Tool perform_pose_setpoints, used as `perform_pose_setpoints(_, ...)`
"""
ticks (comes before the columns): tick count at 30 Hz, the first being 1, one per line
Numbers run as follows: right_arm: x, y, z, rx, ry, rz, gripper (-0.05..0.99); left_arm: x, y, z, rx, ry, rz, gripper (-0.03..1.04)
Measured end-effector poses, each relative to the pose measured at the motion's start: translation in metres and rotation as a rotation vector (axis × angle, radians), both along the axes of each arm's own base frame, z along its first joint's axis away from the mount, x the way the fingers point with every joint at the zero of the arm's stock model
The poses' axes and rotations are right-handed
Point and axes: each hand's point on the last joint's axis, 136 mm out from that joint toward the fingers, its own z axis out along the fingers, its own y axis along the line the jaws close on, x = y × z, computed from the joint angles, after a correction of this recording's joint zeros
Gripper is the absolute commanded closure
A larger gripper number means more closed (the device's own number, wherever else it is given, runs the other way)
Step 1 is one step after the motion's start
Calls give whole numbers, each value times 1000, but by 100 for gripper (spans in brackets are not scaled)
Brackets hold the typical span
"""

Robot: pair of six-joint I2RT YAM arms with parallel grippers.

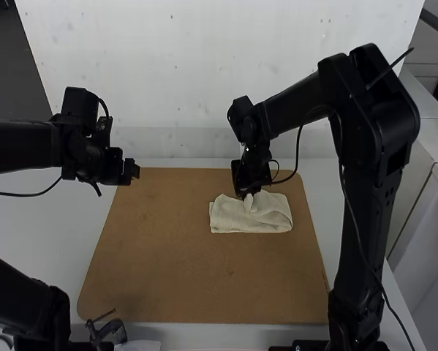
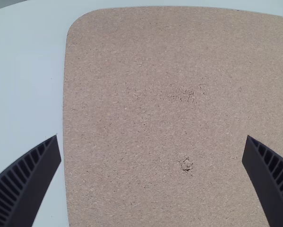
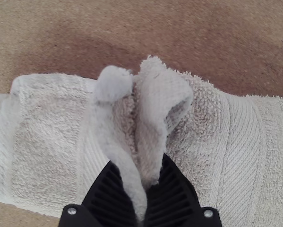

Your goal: Fold the towel.

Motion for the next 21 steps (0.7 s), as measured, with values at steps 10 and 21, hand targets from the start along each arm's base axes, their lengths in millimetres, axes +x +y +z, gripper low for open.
perform_pose_setpoints(10, -3, 43, 2, -15, 7, 52, 92, 5, -1, 2, -5, -21, -3, 0)
perform_pose_setpoints(21, -3, 57, -11, -17, 13, 58, 21, 7, -1, 3, -7, -29, -6, 0)
